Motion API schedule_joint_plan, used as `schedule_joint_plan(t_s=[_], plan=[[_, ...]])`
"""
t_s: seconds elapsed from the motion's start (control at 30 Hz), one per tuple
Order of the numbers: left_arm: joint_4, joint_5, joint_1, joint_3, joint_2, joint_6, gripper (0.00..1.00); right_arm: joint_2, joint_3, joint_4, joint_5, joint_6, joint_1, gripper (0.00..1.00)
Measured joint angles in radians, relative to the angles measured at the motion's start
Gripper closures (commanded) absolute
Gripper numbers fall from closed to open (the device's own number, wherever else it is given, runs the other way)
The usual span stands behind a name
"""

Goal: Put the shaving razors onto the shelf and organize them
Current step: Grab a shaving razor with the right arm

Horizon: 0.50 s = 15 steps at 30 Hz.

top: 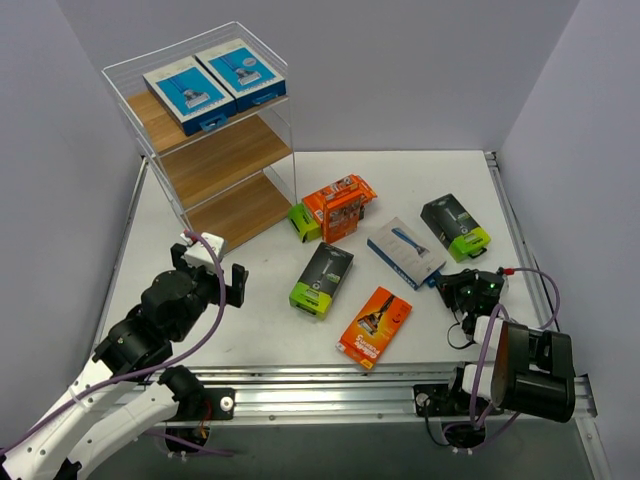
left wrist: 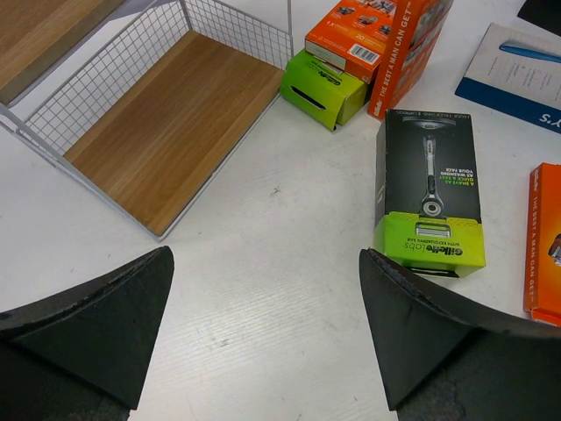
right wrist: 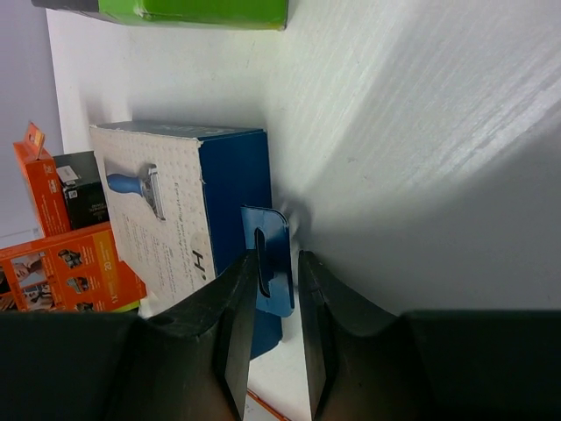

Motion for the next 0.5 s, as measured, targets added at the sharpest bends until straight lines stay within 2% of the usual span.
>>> schedule_joint_plan(t_s=[0.2,0.4,0.5], plan=[[0.0,0.0,0.0,0.0,0.002,-0.001,0.04,0.043,0.006,0.049,0.003,0.013,0.011,0.78],[0.0,0.002,0.0,0.0,0.008,-0.001,0.04,0.047,0.007,0.052,0.017,0.018,0.011,0.87],[0.0,0.003,0.0,0.0,0.012,-0.001,0.04,0.043,0.008,0.045,0.023,0.019,0.011,0.87]])
